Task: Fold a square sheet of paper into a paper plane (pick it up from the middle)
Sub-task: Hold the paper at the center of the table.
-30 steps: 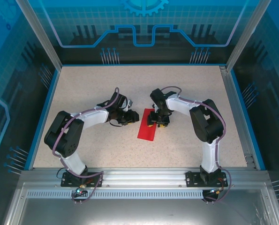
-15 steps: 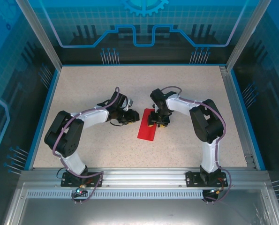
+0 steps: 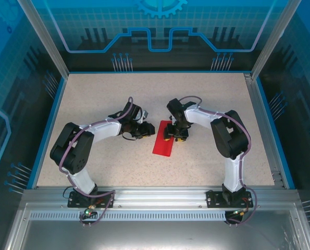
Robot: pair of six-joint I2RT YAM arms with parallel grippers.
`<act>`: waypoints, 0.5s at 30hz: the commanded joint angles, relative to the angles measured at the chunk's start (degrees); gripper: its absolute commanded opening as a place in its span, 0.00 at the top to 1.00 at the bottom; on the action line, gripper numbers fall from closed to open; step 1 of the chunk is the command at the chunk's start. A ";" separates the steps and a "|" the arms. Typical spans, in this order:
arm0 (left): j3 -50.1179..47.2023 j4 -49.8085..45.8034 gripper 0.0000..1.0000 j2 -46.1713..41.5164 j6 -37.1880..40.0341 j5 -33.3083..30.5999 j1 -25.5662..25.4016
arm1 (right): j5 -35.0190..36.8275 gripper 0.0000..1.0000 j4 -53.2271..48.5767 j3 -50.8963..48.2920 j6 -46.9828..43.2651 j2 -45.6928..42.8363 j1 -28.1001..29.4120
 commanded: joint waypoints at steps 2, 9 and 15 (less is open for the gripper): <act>1.24 -0.07 0.65 0.52 0.58 1.69 -0.41 | 4.86 0.43 -0.65 -2.32 -1.25 5.17 0.24; 1.53 -0.40 0.65 0.69 0.84 1.71 -0.46 | 5.11 0.41 -0.86 -1.64 -2.10 5.70 0.33; 1.64 -0.60 0.65 0.65 0.91 1.67 -0.46 | 5.32 0.40 -1.15 -1.30 -2.31 6.68 0.26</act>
